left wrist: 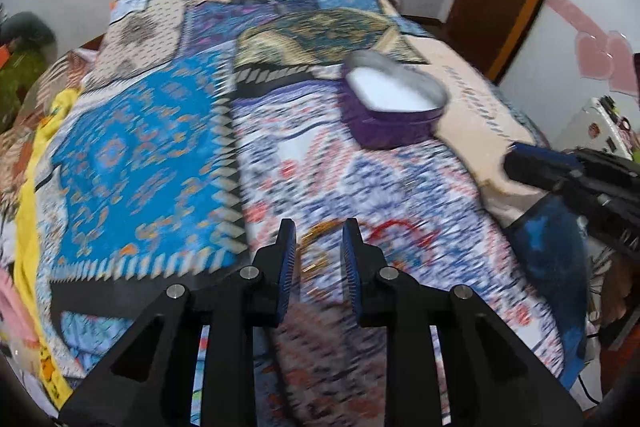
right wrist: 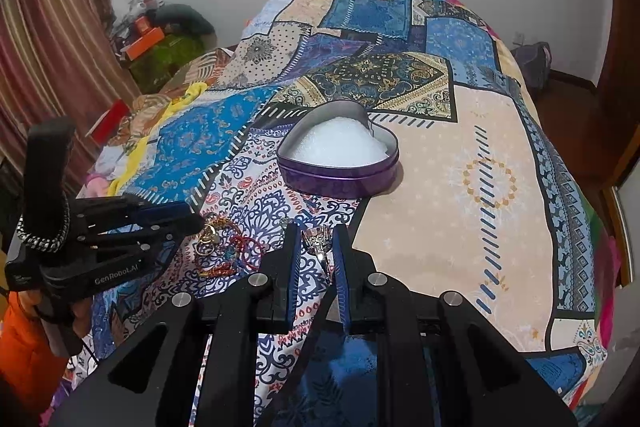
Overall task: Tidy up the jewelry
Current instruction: 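Lift the silver earring and carry it to the purple heart tin, then lower the earring into the tin padding and open the right tool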
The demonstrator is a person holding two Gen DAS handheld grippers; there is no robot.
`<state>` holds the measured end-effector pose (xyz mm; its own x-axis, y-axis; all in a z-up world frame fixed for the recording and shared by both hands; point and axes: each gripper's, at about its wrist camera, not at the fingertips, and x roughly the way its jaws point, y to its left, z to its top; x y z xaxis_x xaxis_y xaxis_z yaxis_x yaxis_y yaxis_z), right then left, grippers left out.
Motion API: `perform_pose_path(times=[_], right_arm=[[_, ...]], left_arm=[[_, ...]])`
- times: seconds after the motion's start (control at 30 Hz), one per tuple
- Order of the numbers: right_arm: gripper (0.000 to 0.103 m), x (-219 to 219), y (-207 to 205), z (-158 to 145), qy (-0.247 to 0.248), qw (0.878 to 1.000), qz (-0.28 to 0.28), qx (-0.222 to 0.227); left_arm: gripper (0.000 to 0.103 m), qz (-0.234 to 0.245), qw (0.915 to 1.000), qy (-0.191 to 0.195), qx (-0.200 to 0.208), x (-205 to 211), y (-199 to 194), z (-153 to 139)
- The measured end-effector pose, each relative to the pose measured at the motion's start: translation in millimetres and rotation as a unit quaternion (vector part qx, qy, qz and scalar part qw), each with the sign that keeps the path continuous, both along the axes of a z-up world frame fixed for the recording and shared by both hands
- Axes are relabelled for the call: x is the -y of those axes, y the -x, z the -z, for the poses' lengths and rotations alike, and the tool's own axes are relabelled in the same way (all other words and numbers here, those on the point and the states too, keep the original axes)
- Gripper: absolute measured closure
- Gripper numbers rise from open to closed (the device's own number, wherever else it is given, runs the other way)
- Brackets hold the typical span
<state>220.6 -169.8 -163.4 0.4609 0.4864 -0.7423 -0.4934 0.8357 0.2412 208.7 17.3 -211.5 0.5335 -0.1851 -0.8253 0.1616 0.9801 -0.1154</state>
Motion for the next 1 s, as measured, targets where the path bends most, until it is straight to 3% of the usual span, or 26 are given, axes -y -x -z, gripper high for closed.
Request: perform_pose_path(times=[0.23, 0.47, 0.5, 0.53, 0.6, 0.8, 1.0], right_arm=[[0.089, 8.9, -3.5, 0.8, 0.001, 1.0, 0.008, -0.002], [0.089, 13.8, -6.0, 3.9, 0.003, 1.0, 0.01, -0.005], [0.089, 14.0, -6.4, 4.5, 0.003, 1.0, 0.01, -0.006], [0.089, 14.2, -6.8, 4.9, 0.003, 1.0, 0.011, -0.006], [0.089, 14.4, -7.7, 5.0, 0.003, 1.0, 0.011, -0.006], [0.089, 14.5, -10.4, 4.6, 0.006, 1.0, 0.012, -0.005], [0.089, 11.3, -14.9, -6.2, 0.011, 1.0, 0.011, 0.011]], left_arm=[[0.078, 0.04, 0.9991, 0.012, -0.007, 39.4, -23.4, 5.6], [0.079, 0.053, 0.9985, 0.01, -0.008, 52.5, -37.1, 13.6], [0.081, 0.053, 0.9985, 0.011, -0.006, 52.4, -37.1, 13.5], [0.092, 0.053, 0.9985, 0.012, -0.006, 52.4, -37.3, 13.8], [0.092, 0.055, 0.9984, 0.015, -0.006, 52.5, -36.8, 13.8], [0.092, 0.048, 0.9986, 0.018, 0.012, 47.5, -31.9, 3.3], [0.092, 0.04, 0.9978, 0.02, 0.049, 40.8, -30.3, -26.4]])
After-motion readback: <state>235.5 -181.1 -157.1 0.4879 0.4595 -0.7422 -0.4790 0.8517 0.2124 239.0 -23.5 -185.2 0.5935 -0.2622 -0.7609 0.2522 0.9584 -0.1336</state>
